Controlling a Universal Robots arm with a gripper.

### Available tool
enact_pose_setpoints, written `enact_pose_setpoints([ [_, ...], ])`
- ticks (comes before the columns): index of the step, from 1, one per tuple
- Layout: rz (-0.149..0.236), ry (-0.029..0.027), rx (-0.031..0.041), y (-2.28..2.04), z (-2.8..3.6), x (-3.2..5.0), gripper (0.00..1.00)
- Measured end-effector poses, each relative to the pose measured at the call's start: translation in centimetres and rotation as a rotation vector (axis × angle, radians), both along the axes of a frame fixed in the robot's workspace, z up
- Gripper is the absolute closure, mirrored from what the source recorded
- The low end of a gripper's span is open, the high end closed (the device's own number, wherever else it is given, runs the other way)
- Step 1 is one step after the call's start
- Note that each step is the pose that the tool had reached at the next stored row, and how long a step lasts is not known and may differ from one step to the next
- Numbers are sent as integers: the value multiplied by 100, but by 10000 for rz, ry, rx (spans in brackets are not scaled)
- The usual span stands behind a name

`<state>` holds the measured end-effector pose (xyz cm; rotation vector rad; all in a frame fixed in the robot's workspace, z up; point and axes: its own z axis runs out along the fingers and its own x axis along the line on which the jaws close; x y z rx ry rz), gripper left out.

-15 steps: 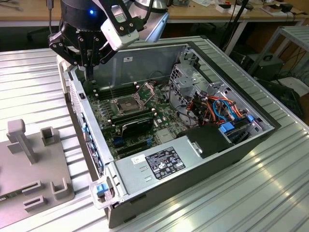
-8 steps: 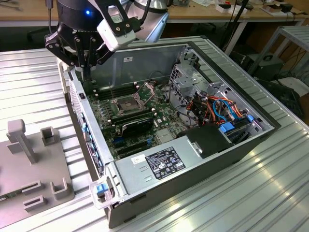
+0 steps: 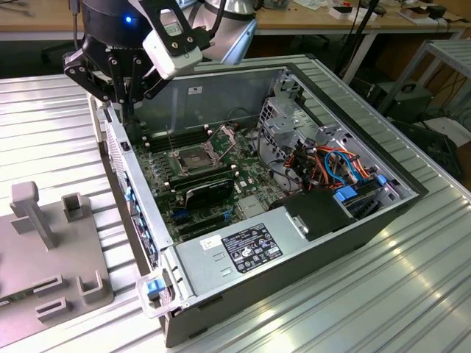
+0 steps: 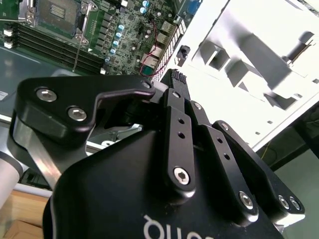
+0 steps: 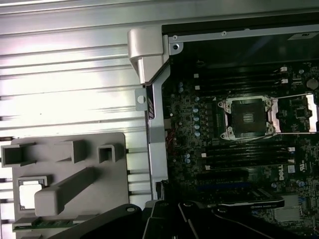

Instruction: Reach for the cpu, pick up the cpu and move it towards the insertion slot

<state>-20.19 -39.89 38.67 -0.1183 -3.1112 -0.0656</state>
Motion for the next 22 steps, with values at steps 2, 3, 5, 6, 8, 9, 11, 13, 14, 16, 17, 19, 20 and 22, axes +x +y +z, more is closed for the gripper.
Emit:
enact_pose_setpoints([
  [2,0,9,1,0,-2,-11,89],
  [3,0,14,1,0,-3,-17,89],
  [5,0,25,0,0,-4,-31,89],
  [6,0,29,1,0,-5,-35,89],
  [8,1,38,1,0,-6,-46,89],
  [9,1,42,1,0,-7,-52,89],
  [11,1,50,1,0,-8,-65,89],
  [13,0,59,0,0,-9,-81,89],
  [14,1,62,1,0,-10,-88,89],
  [16,0,70,1,0,-12,-102,89],
  [17,0,75,1,0,-12,-106,89],
  [19,1,86,1,0,-13,-123,89],
  [20,1,88,1,0,-13,-128,89],
  [22,0,95,1,0,-15,-144,89],
])
